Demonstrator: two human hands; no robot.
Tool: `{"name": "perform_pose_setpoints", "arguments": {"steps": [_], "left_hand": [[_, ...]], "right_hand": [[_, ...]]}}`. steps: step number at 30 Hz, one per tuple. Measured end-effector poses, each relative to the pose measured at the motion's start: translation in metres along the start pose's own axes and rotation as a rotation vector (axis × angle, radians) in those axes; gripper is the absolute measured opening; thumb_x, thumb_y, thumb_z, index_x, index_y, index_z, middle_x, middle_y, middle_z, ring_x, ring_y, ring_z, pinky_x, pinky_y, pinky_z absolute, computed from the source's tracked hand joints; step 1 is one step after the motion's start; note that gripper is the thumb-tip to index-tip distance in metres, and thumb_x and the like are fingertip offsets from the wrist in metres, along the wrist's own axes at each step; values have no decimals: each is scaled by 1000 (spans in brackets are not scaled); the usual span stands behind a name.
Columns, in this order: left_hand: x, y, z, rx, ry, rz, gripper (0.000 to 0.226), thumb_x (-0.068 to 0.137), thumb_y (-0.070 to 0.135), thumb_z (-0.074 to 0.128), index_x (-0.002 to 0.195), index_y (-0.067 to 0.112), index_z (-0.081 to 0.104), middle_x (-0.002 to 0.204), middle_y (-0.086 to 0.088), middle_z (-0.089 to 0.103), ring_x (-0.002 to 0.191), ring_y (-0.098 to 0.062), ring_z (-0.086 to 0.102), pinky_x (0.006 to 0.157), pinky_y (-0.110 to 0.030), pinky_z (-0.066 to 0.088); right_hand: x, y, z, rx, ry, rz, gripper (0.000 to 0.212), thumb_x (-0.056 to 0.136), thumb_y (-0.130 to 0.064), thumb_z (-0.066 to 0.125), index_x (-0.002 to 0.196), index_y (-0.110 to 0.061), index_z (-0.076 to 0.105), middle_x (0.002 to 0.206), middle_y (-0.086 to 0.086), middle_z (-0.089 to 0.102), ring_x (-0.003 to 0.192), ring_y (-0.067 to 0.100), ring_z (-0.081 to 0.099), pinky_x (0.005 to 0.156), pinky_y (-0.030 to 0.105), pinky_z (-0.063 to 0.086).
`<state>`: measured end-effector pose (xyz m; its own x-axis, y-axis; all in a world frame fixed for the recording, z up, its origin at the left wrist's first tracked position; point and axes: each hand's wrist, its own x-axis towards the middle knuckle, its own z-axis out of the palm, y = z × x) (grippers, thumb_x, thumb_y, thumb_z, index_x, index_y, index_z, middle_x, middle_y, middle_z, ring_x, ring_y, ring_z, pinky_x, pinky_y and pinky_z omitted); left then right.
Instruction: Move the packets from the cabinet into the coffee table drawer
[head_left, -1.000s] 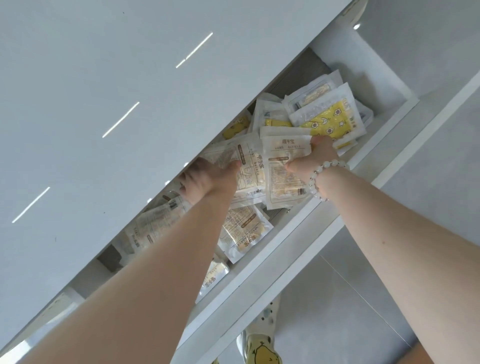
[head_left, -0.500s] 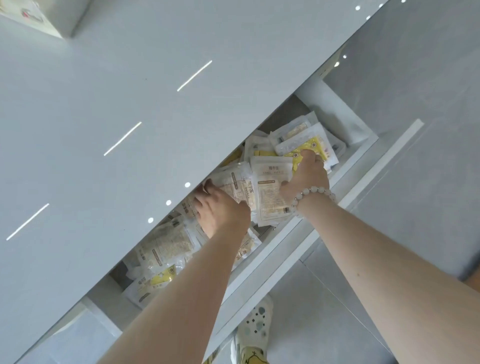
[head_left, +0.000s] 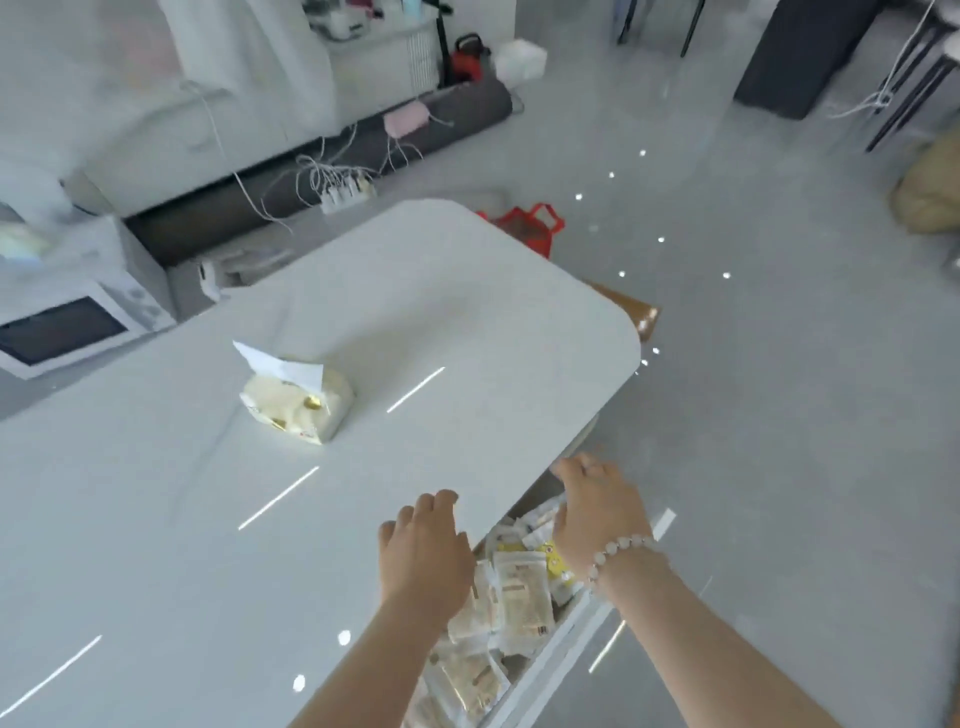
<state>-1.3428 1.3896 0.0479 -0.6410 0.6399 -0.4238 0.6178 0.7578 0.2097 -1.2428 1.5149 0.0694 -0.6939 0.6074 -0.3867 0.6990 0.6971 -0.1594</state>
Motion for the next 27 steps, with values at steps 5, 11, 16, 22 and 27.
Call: {"name": "perform_pose_setpoints", "arguments": {"steps": [5, 11, 16, 22, 27], "left_hand": [[-50, 6, -91, 89, 116, 29, 42, 100, 28, 33, 142, 25, 32, 137, 5, 42, 128, -17, 39, 107, -30, 25], [-103, -15, -173, 99, 283, -128, 38, 98, 25, 35, 136, 23, 43, 132, 1, 48, 127, -20, 38, 105, -33, 25], [-165, -42, -193, 14, 298, -268, 39, 97, 22, 34, 135, 22, 44, 129, 1, 49, 124, -20, 40, 99, -30, 28], [-255, -107, -198, -110, 356, -468, 40, 100, 27, 31, 138, 21, 40, 131, 0, 47, 123, -19, 42, 99, -31, 31], [-357, -183, -189, -224, 438, -687, 40, 99, 26, 32, 138, 19, 40, 132, -1, 48, 124, -20, 43, 98, -32, 33]], "right_hand": [[-35, -37, -104, -36, 206, -132, 41, 95, -17, 38, 136, -20, 38, 138, -2, 38, 127, 16, 36, 100, 26, 36], [-83, -101, -159, -69, 261, -322, 42, 94, -14, 37, 135, -18, 42, 141, 1, 38, 130, 17, 34, 102, 27, 36], [-115, -154, -180, -66, 261, -511, 38, 94, -12, 38, 131, -16, 44, 135, 2, 41, 129, 18, 34, 94, 27, 39], [-172, -238, -166, -89, 216, -667, 40, 93, -10, 35, 132, -17, 44, 134, 2, 41, 126, 19, 37, 91, 27, 41], [-260, -331, -123, -155, 118, -895, 41, 92, -7, 33, 131, -15, 45, 135, 5, 42, 126, 21, 39, 94, 29, 40]]}}
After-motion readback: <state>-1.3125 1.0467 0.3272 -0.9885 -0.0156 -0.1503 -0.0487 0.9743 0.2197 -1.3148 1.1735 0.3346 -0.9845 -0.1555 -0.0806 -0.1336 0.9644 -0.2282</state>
